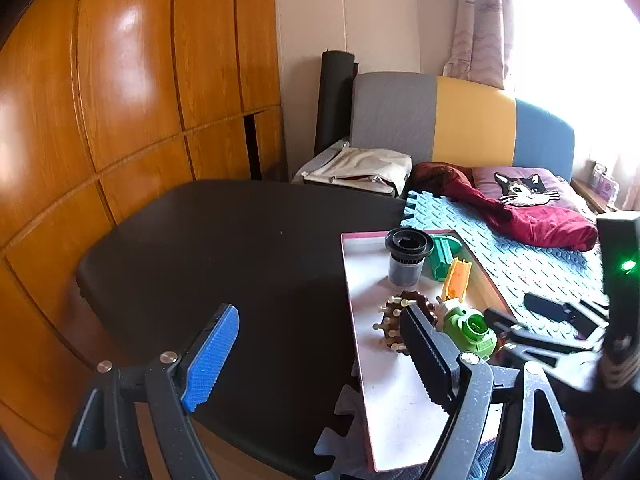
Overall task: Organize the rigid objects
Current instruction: 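Lower the green bottle toy into the tray and open the right tool, then move both tools from the tray toward the purple and orange toys on the mat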
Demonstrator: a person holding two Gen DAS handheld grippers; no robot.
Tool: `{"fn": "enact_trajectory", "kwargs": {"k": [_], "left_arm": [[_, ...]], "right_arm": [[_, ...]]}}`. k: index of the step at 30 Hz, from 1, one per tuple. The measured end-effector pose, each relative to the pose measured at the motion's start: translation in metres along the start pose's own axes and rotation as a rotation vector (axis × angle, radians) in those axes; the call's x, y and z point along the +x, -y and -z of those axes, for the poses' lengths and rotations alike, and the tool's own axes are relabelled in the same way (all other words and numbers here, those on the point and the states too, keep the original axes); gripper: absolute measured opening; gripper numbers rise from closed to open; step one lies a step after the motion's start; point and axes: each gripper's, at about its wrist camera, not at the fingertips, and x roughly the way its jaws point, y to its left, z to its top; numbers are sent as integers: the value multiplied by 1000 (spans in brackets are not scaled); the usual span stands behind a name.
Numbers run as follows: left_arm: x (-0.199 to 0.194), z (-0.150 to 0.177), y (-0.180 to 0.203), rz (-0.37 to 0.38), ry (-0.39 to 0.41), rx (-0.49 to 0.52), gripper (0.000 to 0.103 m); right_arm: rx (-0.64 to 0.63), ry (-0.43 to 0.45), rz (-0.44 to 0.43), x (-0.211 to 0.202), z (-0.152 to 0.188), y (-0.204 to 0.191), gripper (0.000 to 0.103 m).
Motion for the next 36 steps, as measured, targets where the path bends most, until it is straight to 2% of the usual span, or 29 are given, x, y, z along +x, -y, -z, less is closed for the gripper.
{"fn": "enact_trajectory", "kwargs": {"k": [10, 23, 30, 34, 36], "left_arm": [[-10, -4, 15, 8, 29, 54, 85], [-10, -5, 49, 53, 26, 140, 87], [-2, -10, 82, 138, -3, 202, 87], [6, -11, 101, 205, -50, 221, 87], [8, -10, 113, 246, -77, 234, 87]], "right_arm": [[66, 62, 72, -34, 3, 51, 55], [169, 78, 253, -64, 21, 150, 55], [268, 91, 416, -79, 40, 226, 55], [389, 88, 521, -84, 65, 278, 55], [497, 67, 560, -85, 82, 305, 55]]}}
